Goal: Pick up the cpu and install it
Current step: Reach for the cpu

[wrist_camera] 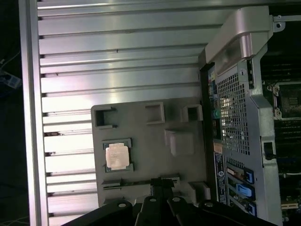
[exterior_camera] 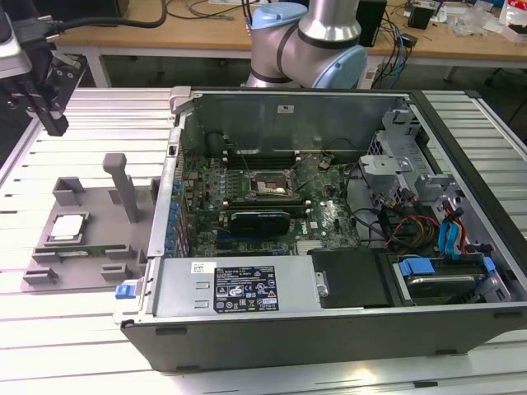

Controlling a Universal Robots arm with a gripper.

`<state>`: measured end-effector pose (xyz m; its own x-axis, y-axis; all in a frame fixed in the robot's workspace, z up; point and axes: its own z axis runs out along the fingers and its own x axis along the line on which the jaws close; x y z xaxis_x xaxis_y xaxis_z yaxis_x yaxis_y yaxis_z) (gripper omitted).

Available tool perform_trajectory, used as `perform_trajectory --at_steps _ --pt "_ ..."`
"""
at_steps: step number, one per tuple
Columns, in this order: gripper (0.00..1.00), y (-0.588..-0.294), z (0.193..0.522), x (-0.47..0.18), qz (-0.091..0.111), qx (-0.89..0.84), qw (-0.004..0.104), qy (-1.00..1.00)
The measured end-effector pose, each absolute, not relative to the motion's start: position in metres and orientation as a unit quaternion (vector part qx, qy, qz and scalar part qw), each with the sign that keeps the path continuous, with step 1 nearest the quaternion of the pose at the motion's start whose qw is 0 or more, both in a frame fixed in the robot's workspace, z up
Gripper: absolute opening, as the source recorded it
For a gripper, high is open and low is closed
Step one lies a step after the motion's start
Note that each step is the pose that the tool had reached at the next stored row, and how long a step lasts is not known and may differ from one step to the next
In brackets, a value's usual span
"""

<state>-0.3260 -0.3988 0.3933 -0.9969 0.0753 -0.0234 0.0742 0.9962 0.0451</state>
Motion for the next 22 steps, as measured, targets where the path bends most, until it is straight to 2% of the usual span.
perform_trajectory --at_steps 22 --pt "0.11 -0.399 0.393 -0.371 0.022 0.037 0.013 0.999"
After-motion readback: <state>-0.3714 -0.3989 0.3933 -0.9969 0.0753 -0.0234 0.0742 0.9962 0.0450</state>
